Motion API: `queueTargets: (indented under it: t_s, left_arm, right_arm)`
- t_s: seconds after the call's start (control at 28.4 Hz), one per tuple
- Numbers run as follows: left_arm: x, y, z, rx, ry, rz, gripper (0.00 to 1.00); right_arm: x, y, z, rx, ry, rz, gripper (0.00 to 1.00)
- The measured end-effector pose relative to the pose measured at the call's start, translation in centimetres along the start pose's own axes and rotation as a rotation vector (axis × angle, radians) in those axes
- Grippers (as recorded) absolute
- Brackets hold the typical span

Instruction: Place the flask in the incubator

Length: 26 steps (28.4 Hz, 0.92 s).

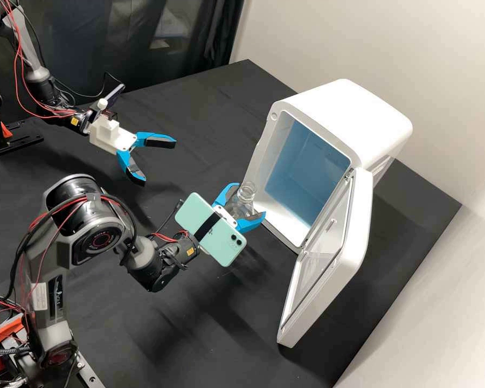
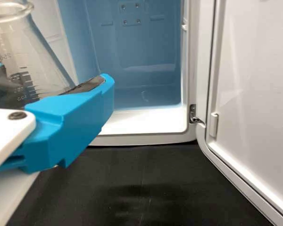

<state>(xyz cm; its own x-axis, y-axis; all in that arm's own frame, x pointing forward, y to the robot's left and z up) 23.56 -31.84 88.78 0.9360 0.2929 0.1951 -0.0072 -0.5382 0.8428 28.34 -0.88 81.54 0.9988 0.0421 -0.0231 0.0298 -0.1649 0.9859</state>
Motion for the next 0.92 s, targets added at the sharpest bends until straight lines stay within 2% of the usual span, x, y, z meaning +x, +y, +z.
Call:
queueTargets:
  t_s: [0.11, 0.21, 0.35, 0.53, 0.6, 0.63, 0.77, 0.92]
  left_arm:
    - [0.0, -0.02, 0.0, 0.0, -0.001, -0.001, 1.0]
    - [0.0, -0.04, 0.1, 0.001, -0.006, -0.002, 1.0]
    - [0.0, -0.09, 0.4, 0.004, -0.018, -0.005, 1.0]
    - [0.0, -0.21, 0.5, 0.003, -0.022, -0.01, 1.0]
    - [0.0, -0.28, 0.6, 0.002, -0.025, -0.013, 1.0]
    - [-0.1, -0.33, 0.7, 0.002, -0.027, -0.015, 1.0]
    - [-0.1, -0.36, 0.7, 0.001, -0.026, -0.016, 1.0]
    - [-0.1, -0.35, 0.7, 0.001, -0.027, -0.015, 1.0]
  right_arm:
    - [0.8, -0.3, -0.3, -0.01, 0.012, 0.005, 0.0]
    - [1.6, -0.5, -0.7, -0.008, 0.018, 0.021, 0.0]
    - [3.0, -1.0, -1.3, -0.026, 0.027, 0.044, 0.0]
    - [5.0, -2.0, -1.6, -0.064, 0.008, 0.024, 0.0]
    - [5.7, -2.4, -1.4, -0.081, -0.017, 0.015, 0.0]
    - [6.0, -2.5, -1.3, -0.08, -0.033, 0.013, 0.0]
    - [7.0, -2.4, -1.2, -0.091, -0.072, 0.028, 0.0]
    - [8.2, -2.6, -1.5, -0.111, -0.078, 0.037, 0.0]
